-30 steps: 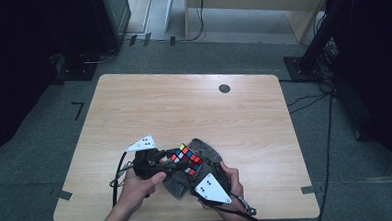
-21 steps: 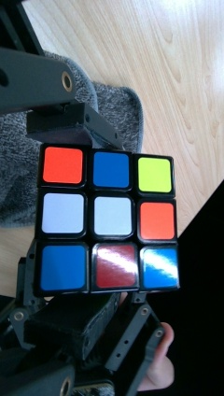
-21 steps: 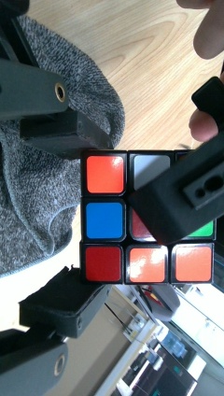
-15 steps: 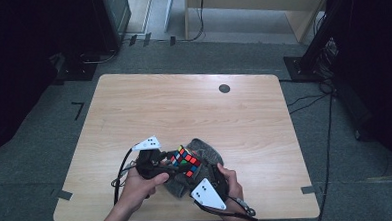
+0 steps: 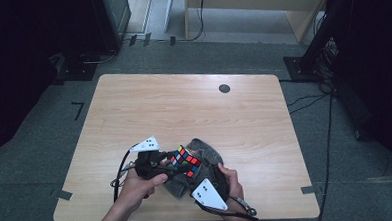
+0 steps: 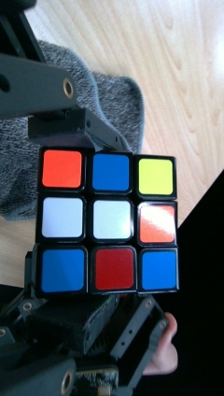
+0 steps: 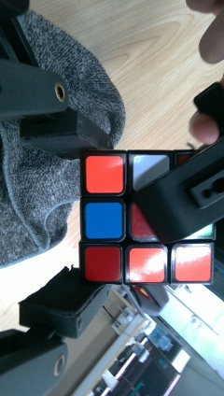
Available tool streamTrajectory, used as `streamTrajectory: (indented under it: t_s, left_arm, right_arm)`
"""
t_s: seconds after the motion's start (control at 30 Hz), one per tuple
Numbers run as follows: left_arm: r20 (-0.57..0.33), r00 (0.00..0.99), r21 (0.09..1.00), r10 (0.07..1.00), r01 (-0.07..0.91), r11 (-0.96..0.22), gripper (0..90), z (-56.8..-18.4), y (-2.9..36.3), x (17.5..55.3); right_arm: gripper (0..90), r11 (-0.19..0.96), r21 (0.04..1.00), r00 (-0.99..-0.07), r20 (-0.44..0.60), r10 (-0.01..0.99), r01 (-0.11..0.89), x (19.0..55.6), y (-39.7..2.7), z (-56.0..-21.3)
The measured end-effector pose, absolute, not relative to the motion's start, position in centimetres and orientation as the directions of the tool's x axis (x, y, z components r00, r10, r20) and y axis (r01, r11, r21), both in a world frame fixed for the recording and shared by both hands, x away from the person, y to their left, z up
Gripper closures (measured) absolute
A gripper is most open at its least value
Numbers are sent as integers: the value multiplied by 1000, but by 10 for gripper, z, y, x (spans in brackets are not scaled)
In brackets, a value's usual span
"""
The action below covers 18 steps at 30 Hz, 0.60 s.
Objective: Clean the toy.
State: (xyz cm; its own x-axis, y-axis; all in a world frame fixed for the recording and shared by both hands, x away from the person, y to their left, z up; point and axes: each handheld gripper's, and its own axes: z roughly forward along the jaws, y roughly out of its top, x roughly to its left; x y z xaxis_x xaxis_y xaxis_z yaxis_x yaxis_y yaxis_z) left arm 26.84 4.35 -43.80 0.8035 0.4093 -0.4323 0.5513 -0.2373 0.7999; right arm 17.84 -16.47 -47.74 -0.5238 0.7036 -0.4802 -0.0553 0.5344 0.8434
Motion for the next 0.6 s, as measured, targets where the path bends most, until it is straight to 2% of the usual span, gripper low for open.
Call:
streamTrajectory:
  t_s: [0.27,0.4,0.43,0.53,0.6]
  left_arm:
    - [-392,825,808,406,520,-276,335,-439,37,263]
    - [-418,821,806,388,533,-260,330,-438,40,266]
    - [-422,813,803,402,540,-250,311,-438,40,266]
    - [-426,792,797,438,557,-234,171,-437,39,268]
    - [-423,786,795,450,560,-232,108,-437,39,268]
  right_arm:
    - [335,524,851,-537,-463,705,-45,179,-163,-477]
    - [347,525,849,-529,-476,703,-65,177,-164,-477]
    - [347,519,852,-528,-471,706,-67,177,-164,-476]
    - [347,524,849,-525,-480,703,-74,177,-165,-476]
    - [348,530,844,-529,-489,694,-83,176,-165,-476]
